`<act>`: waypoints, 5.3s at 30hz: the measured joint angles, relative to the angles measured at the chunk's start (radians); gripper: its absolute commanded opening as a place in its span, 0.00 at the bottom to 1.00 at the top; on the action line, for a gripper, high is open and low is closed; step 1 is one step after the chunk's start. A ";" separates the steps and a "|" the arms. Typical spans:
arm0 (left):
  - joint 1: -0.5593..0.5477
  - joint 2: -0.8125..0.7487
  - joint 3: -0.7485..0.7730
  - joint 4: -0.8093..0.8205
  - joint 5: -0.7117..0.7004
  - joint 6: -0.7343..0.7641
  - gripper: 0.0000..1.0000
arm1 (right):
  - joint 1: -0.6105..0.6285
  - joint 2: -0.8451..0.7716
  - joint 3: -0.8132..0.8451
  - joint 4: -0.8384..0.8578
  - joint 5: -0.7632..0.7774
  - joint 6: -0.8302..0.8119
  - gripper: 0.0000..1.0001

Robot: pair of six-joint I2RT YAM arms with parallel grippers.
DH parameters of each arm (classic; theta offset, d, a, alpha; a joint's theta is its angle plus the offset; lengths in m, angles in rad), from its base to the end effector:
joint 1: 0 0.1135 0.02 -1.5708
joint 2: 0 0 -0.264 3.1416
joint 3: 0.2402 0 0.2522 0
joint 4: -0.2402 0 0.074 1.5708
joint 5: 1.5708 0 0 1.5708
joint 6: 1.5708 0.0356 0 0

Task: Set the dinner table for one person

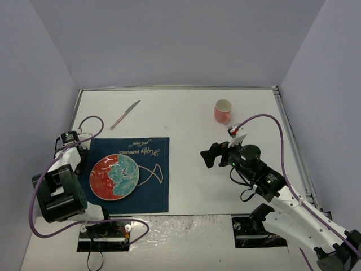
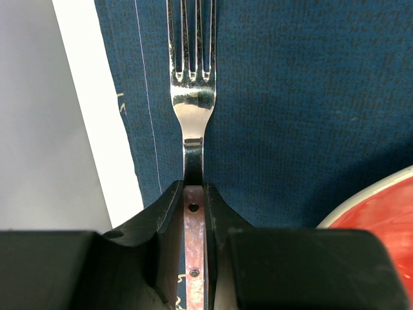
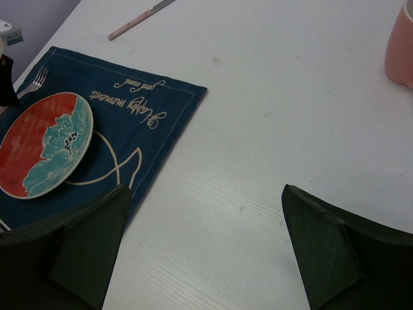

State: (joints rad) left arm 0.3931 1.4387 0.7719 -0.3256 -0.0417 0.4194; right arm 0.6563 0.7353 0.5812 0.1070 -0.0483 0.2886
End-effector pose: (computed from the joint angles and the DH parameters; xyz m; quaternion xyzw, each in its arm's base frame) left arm 0.2532 0.1066 0.1791 0.0067 0.9583 0.1310 0.2540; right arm 0.1454 0.1142 0.3071 -0.1486 0.7081 0.3296 0.6065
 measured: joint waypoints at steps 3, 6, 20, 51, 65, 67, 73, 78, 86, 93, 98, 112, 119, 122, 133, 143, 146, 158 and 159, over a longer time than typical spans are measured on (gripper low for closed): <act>0.000 0.000 0.000 0.002 0.000 0.000 0.15 | 0.000 0.000 0.000 0.000 0.000 0.000 1.00; 0.000 0.001 0.000 0.001 0.001 0.000 0.16 | 0.000 0.000 0.000 0.000 0.000 0.000 1.00; 0.000 0.007 0.000 -0.005 0.010 0.000 0.21 | 0.000 0.000 0.000 0.000 0.000 0.000 1.00; -0.015 -0.075 0.067 -0.008 0.060 -0.088 0.65 | 0.000 -0.028 0.000 -0.003 0.004 0.000 1.00; -0.162 -0.044 0.121 0.097 -0.046 -0.117 0.92 | 0.000 0.106 0.007 -0.023 0.016 0.001 1.00; -0.172 -0.023 0.122 0.116 -0.068 -0.117 0.94 | 0.000 0.131 0.015 -0.032 0.019 0.001 0.99; -0.177 0.079 0.122 0.166 -0.128 -0.128 0.95 | -0.001 0.180 0.086 -0.068 0.021 0.009 0.99; -0.177 0.159 0.122 0.182 -0.159 -0.142 0.95 | -0.001 0.223 0.152 -0.073 0.024 0.022 0.99; -0.170 0.244 0.187 0.201 -0.174 -0.161 0.95 | -0.001 0.260 0.178 -0.090 0.024 0.036 0.99; -0.149 0.259 0.201 0.203 -0.197 -0.172 0.95 | -0.001 0.273 0.182 -0.092 0.023 0.040 0.99; -0.142 0.267 0.209 0.200 -0.225 -0.175 0.94 | -0.001 0.299 0.191 -0.097 0.023 0.040 0.99; -0.135 0.267 0.209 0.191 -0.261 -0.174 0.94 | -0.001 0.307 0.195 -0.097 0.023 0.044 0.99; -0.133 0.267 0.209 0.188 -0.271 -0.174 0.94 | -0.001 0.317 0.197 -0.097 0.022 0.051 0.99; -0.129 0.267 0.209 0.188 -0.272 -0.174 0.94 | -0.002 0.320 0.197 -0.097 0.015 0.052 0.99; -0.115 0.267 0.209 0.188 -0.271 -0.188 0.94 | -0.002 0.323 0.197 -0.097 0.006 0.054 0.99; -0.098 0.267 0.211 0.185 -0.269 -0.201 0.94 | -0.002 0.328 0.197 -0.097 0.005 0.055 0.99; -0.092 0.267 0.214 0.180 -0.265 -0.208 0.94 | -0.002 0.333 0.197 -0.097 0.002 0.055 0.99; -0.098 0.265 0.221 0.164 -0.242 -0.215 0.94 | -0.002 0.343 0.197 -0.097 -0.009 0.055 0.99; -0.102 0.263 0.221 0.162 -0.242 -0.215 0.95 | -0.002 0.343 0.197 -0.097 -0.009 0.055 0.99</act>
State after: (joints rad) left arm 0.2906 1.7013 0.9932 -0.1634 -0.2840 0.2047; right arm 0.6548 1.0779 0.7780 0.0105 -0.0570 0.3435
